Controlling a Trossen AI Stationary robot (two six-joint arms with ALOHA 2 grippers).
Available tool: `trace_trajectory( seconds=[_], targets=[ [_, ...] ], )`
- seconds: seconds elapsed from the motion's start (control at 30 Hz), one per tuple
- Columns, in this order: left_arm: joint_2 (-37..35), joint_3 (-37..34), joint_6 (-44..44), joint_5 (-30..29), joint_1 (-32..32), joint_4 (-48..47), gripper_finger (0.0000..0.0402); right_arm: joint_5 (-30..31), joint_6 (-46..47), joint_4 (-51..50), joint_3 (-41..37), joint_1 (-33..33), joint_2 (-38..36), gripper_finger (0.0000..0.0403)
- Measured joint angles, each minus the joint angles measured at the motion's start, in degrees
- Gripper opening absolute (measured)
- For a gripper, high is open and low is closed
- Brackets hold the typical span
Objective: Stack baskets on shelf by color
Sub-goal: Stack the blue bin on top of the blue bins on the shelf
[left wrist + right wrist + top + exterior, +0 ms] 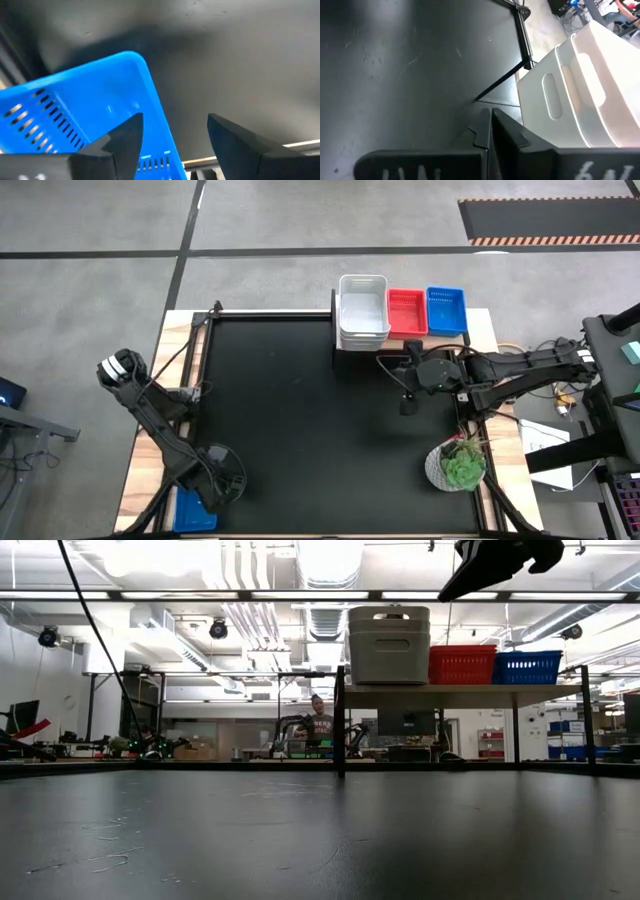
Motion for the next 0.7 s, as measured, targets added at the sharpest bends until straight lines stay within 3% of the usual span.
trace_trajectory(
  seconds=[0.33,0.47,0.7],
  targets=[
    [0.08,-4.81,0.12,0.0,0.09,3.72,0.0191,-0.48,1.61,-0.12,0.09,0.0,-0.02,0.0009],
    [0.09,-4.95,4.27,0.02,0.1,3.84,0.0142,-0.53,2.07,-0.26,0.07,0.0,-0.02,0.0009],
    [0.09,-4.07,11.15,-0.02,1.14,3.78,0.0017,-0.7,2.48,-0.3,0.0,0.0,0.0,0.0009]
  ],
)
